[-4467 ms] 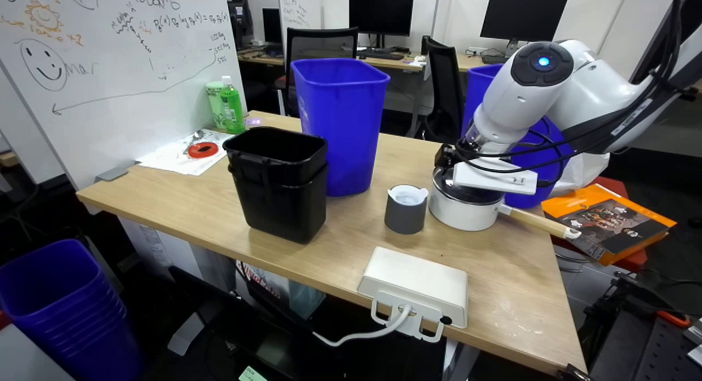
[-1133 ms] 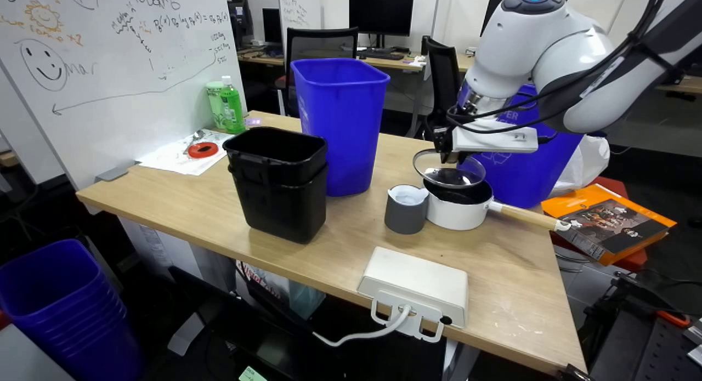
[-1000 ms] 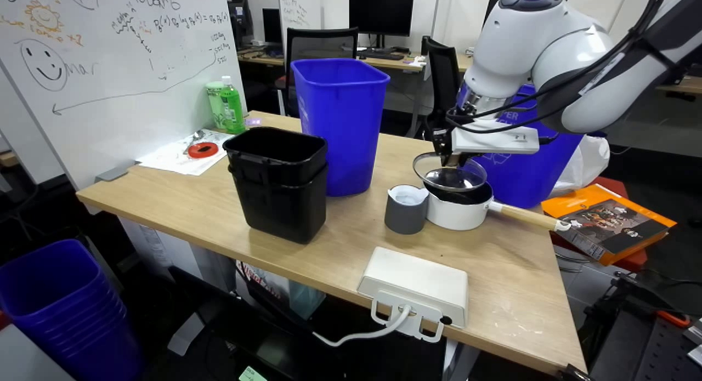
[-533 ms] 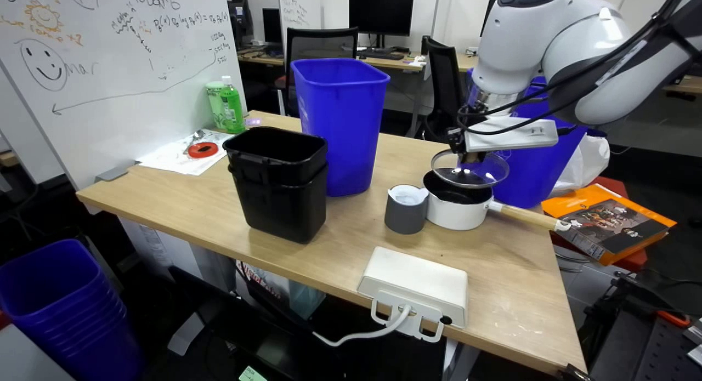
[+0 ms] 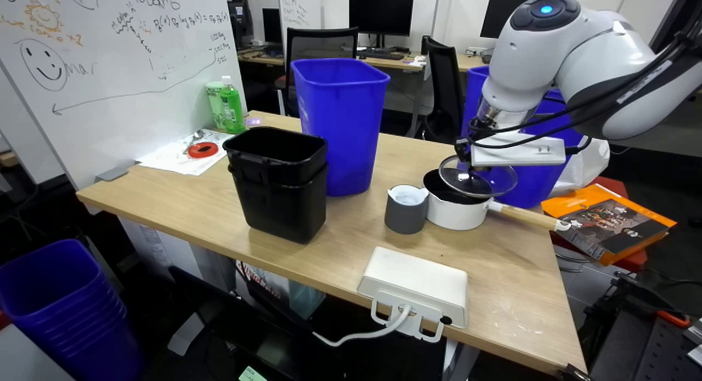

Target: Pick up the white object from the mug and put it in the pot, then close the lid of the pot

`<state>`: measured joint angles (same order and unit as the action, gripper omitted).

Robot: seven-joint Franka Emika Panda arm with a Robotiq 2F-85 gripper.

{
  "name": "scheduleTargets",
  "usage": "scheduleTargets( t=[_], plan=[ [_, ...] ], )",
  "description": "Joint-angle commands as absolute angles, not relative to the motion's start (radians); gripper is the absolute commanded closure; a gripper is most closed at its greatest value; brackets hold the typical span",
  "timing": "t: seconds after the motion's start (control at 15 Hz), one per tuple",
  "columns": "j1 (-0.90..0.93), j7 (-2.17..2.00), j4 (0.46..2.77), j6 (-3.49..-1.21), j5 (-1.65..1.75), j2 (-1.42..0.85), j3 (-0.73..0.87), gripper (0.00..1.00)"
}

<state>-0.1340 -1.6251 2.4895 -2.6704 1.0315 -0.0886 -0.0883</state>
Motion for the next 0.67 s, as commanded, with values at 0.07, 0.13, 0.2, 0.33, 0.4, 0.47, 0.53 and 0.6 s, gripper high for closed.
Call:
scheduleTargets(
  t=[0.07, 0.13, 0.2, 0.33, 0.4, 0.47, 0.53, 0.6],
  plan=[
    [-0.143, -1.856, 2.476, -2.756, 1.218, -0.108, -0.05, 0.87],
    [-0.142, -1.9, 2.476, -2.769, 1.24, -0.116, -0.044, 0.87],
    [-0.141, -1.932, 2.478, -2.782, 1.252, -0.126, -0.041, 0.87],
    [-0.139, -1.994, 2.474, -2.813, 1.268, -0.153, -0.039, 0.87],
    [-0.137, -2.023, 2.469, -2.823, 1.284, -0.166, -0.039, 0.87],
    [-0.135, -2.053, 2.457, -2.834, 1.304, -0.185, -0.038, 0.87],
    [-0.134, -2.076, 2.444, -2.842, 1.326, -0.196, -0.037, 0.87],
    [-0.136, -2.084, 2.429, -2.849, 1.334, -0.211, -0.038, 0.87]
  ],
)
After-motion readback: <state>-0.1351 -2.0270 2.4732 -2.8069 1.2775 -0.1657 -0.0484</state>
